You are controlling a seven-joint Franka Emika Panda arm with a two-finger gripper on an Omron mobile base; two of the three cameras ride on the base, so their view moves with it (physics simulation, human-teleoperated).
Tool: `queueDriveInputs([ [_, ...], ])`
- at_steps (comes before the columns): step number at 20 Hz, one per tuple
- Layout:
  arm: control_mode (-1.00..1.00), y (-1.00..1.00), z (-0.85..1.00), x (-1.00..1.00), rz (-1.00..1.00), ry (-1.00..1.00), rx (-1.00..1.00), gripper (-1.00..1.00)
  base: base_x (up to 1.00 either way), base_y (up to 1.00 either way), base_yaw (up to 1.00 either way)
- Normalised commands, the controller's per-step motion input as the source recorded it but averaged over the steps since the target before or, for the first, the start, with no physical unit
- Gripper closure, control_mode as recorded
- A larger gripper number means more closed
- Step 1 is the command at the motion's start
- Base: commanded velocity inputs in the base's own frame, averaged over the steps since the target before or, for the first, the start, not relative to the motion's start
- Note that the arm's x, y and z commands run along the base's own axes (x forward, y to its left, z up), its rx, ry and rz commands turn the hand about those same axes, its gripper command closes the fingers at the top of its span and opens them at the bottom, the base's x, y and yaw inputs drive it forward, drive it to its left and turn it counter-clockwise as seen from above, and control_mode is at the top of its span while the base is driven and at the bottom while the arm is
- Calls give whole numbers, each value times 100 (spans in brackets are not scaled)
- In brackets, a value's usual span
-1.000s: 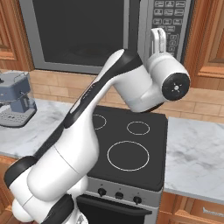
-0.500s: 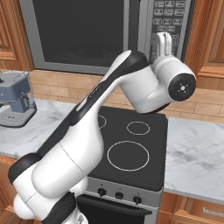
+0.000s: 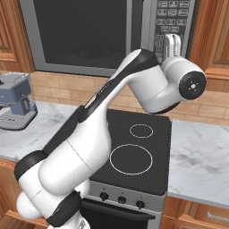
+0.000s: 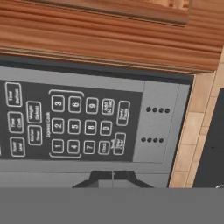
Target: Transport the chicken drumstick from the fridge to the microwave and turn on the microwave.
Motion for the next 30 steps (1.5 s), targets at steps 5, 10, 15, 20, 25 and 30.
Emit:
queueDriveInputs([
  [5, -100, -7, -8, 19, 0, 0, 1, 100, 0, 0, 0],
  [10, -100, -7, -13, 15, 0, 1, 1, 100, 0, 0, 0],
  [15, -100, -10, -5, 14, 0, 1, 2, 100, 0, 0, 0],
  [20, -100, -10, -2, 18, 0, 1, 2, 100, 0, 0, 0],
  [25, -100, -9, -5, 23, 0, 1, 2, 100, 0, 0, 0],
  [30, -100, -9, -5, 24, 0, 1, 1, 100, 0, 0, 0],
])
